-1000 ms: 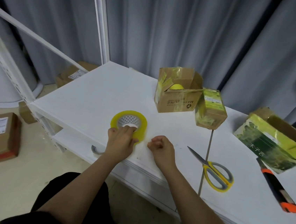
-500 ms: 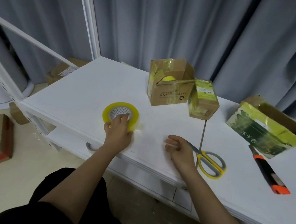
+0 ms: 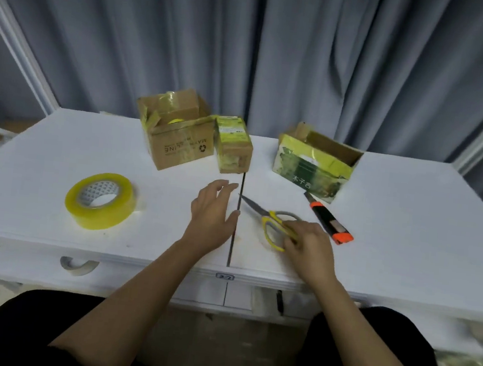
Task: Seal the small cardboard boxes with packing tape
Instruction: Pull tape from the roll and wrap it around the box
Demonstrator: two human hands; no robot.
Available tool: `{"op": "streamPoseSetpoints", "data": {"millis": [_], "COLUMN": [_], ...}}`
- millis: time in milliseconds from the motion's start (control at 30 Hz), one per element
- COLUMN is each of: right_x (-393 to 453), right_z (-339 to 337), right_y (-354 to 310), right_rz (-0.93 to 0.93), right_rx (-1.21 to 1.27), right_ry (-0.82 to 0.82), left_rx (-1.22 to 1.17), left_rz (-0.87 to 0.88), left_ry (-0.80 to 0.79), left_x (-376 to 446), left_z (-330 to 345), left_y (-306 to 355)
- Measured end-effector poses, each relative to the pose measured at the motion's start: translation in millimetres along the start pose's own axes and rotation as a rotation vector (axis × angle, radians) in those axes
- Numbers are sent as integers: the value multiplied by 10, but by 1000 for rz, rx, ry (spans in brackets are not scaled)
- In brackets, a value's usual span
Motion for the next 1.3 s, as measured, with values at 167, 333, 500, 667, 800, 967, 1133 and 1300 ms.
{"op": "streamPoseSetpoints", "data": {"millis": [167,333,500,667,800,967,1133,1300], "right_x": [-129,-179,165,412,414,307,26,202], "right_z": [-717,-936,-605,-384,-10,-157,-256,-137], "right_y": [729,1519,1822,1652,1404,1406,1427,1282], "right_rz": [261,610,663,360,198,384,570,520], "right_rx": [-28,-106,-146,-363,-277,-119,-67,32], "right_ry": [354,430,197,175,-172,-62,27,45], "left_rx": [-107,-100,-62,26,238,295,260,141], "left_rz": [45,51,72,191,254,362,432,481], "left_ry": [-25,-100,-135,-44,-99,-52,-35,35], "left_x": [284,703,1008,1343,1678,1748,1523,933], "left_z": [363,859,1264,1432,1513,1401,1135,660], "left_y": [610,1051,1324,1480,1536,1476,1337,1161]}}
Point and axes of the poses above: each hand's wrist, its own x-axis towards the middle knuckle, its own z-axis out of the palm, y = z × x, the point moved 4 cm from there along x, towards the middle knuckle, and after that the axes turned 2 degrees about y, right-handed, at the moved point
